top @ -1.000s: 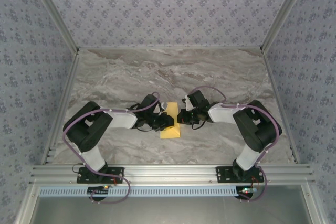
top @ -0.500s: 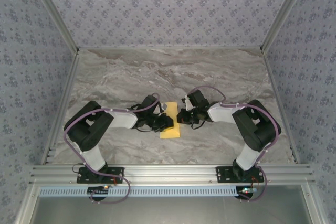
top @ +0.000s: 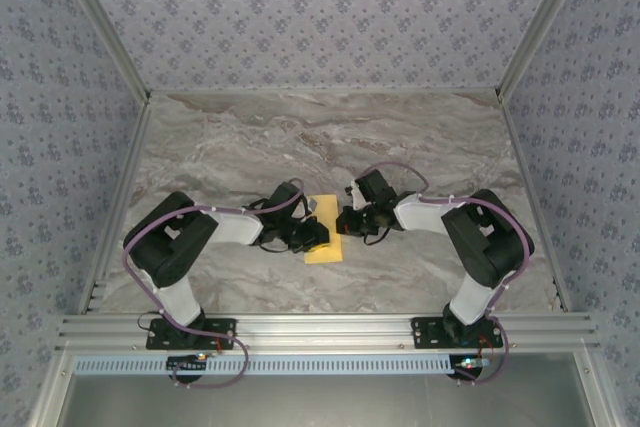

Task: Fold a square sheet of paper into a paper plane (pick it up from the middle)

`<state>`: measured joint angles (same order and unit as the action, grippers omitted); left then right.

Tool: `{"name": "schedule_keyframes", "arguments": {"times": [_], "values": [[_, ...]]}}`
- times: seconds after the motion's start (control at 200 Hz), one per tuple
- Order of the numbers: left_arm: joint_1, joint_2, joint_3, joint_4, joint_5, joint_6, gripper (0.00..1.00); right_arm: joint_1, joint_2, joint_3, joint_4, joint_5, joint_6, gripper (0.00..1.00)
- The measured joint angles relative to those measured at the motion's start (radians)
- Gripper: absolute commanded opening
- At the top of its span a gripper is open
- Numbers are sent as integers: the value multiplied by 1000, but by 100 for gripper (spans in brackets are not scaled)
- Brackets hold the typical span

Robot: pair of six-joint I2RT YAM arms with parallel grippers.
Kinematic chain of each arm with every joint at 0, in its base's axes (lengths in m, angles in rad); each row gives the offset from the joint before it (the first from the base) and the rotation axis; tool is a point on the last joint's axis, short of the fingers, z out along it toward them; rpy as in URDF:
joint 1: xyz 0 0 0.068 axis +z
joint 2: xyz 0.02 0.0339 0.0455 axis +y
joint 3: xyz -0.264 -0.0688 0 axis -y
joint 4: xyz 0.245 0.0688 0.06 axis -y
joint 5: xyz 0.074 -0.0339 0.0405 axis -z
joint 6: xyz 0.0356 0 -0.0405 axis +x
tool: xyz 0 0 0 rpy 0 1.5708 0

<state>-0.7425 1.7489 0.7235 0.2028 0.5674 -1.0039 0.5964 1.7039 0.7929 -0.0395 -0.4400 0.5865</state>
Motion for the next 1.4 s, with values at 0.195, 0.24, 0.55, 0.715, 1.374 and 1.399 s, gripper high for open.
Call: {"name": "schedule_keyframes", "arguments": {"times": [0.195, 0.24, 0.55, 0.715, 1.374, 1.399], "values": [[0, 1, 0, 0, -5, -4, 18, 3, -74, -2, -51, 76, 30, 17], [0, 1, 0, -1, -7, -5, 18, 3, -102, -5, -51, 89, 37, 15], [-4, 1, 0, -1, -15, -11, 17, 43, -86, -12, -29, 61, 60, 5], [-6, -2, 2, -8, -19, -11, 17, 51, -26, -11, -23, 50, 60, 4], [23, -100, 48, -128, -143, 34, 18, 50, -6, 5, -13, 31, 60, 4], [24, -93, 49, -130, -148, 35, 18, 50, -6, 5, -14, 31, 60, 4]]}}
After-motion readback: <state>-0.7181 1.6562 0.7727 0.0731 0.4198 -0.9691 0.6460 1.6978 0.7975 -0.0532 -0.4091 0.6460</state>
